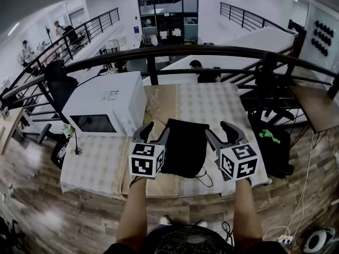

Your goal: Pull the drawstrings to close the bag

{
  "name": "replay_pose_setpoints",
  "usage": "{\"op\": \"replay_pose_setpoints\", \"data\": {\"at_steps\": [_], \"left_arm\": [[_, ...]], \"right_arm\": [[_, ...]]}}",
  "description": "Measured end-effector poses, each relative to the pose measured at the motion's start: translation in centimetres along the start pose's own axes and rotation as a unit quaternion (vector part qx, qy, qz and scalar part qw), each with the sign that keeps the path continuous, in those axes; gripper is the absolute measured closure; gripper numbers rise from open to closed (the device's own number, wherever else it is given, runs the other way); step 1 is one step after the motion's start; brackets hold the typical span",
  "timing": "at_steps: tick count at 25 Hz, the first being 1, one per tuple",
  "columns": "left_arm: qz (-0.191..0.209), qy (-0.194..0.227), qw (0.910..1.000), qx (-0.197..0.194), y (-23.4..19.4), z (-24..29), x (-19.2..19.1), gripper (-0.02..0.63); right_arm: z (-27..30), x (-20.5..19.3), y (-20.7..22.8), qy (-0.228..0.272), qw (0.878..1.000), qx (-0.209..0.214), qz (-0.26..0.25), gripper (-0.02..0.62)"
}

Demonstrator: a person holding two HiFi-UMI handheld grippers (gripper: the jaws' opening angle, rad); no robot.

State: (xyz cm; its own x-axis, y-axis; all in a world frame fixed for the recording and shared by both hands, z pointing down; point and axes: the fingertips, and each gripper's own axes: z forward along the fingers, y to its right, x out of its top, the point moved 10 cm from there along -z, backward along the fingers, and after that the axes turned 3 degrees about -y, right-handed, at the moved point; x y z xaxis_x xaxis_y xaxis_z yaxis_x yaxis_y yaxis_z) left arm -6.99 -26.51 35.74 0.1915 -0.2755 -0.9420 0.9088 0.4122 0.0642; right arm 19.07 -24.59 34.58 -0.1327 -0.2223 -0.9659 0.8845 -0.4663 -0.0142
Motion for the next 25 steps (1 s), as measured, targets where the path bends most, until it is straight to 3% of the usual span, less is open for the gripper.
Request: {"op": "replay_pose_setpoints", "data": {"at_steps": [6,13,25], "left_arm": [[0.006,-0.020,0.9998,-0.004,-0.7,-0.3,-1.5,0.383],[0.017,-0.047,0.9986,-0.016,-1.6,-0.2,-3.4,0.385],[0.023,-0.110,0.9921,-0.056,-1.8,0.5,-8.3,0.385]], "right_arm": [[0.4,-1.2,-0.6,-0.011,0.999,0.043,-0.026,0.362],[1.0,-3.1,-0.9,-0.048,0.995,0.065,-0.050,0.362],[1.9,-9.0,-1.4,-0.125,0.985,0.111,-0.036,0.364]]}}
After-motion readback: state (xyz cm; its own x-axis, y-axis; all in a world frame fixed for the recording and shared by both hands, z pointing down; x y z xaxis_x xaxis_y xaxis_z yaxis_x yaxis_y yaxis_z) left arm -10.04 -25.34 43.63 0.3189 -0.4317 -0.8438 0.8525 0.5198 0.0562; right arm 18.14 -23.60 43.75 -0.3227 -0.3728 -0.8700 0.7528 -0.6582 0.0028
